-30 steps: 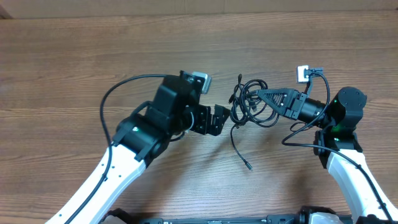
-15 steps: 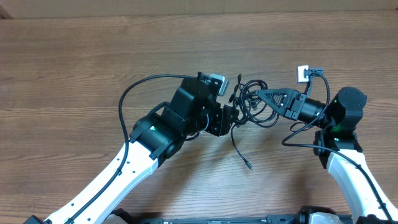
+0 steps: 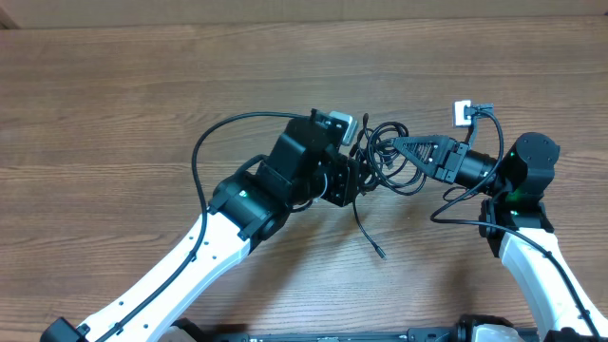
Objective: Untangle cables
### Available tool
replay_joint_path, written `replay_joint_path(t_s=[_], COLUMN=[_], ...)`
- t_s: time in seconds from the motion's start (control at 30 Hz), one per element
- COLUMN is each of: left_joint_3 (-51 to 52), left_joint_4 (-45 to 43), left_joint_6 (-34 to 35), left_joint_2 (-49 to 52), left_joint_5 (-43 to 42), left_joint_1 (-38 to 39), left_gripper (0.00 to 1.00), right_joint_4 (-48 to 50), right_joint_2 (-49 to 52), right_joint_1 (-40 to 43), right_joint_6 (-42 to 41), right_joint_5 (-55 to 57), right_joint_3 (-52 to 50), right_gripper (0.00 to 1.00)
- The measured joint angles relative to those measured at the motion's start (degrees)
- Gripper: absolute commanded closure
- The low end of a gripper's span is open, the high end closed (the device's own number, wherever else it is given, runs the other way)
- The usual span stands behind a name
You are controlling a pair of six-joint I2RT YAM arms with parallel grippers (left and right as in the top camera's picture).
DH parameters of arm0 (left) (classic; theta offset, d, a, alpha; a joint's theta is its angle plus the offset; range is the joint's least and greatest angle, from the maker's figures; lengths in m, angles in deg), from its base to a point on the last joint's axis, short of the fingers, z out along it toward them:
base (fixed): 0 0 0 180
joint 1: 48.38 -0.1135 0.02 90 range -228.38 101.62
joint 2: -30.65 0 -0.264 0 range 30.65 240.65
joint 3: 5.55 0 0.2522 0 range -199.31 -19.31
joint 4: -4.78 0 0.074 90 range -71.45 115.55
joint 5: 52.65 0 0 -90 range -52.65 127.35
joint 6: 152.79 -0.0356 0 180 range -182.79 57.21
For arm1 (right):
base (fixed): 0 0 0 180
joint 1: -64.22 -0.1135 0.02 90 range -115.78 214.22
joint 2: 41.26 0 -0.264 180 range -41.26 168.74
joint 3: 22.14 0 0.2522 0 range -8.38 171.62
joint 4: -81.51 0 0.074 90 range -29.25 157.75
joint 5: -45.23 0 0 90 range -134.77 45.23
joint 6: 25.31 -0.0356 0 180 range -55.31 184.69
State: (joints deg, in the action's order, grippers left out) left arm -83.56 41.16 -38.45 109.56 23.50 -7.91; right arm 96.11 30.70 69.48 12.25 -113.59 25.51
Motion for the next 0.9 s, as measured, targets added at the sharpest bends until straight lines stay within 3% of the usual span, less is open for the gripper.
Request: replay_joint_path(t_s=[0.1, 0.37, 0.7, 0.9], left_joint_3=[0.00, 0.00, 0.00, 0.00], left_joint_4=[-0.42, -0.37, -0.02, -0.09], left_joint_6=[0.22, 0.17, 0.31, 0.39], left_joint_2=[0.17, 0.17, 0.17, 0.20], left_joint_5=[0.02, 0.02, 1.11, 1.97], left_joint_1=[0.33, 0.33, 0.31, 0.33], left_gripper=[0.66, 0.69, 0.95, 0.96], right_joint_4=[-0.04, -0.13, -2.32, -2.45], right_joint_2=[0.00, 0.00, 0.00, 0.00], right_joint_1=[0.00, 0.00, 0.00, 0.00], right_joint_6=[0.00, 0.15, 2.29, 2.62], right_joint_5=[-0.02, -0.15, -0.39, -0.44], right_joint_3=[0.00, 0.00, -0.02, -0.04], right_gripper=[0.96, 0.96, 0.96, 0.96])
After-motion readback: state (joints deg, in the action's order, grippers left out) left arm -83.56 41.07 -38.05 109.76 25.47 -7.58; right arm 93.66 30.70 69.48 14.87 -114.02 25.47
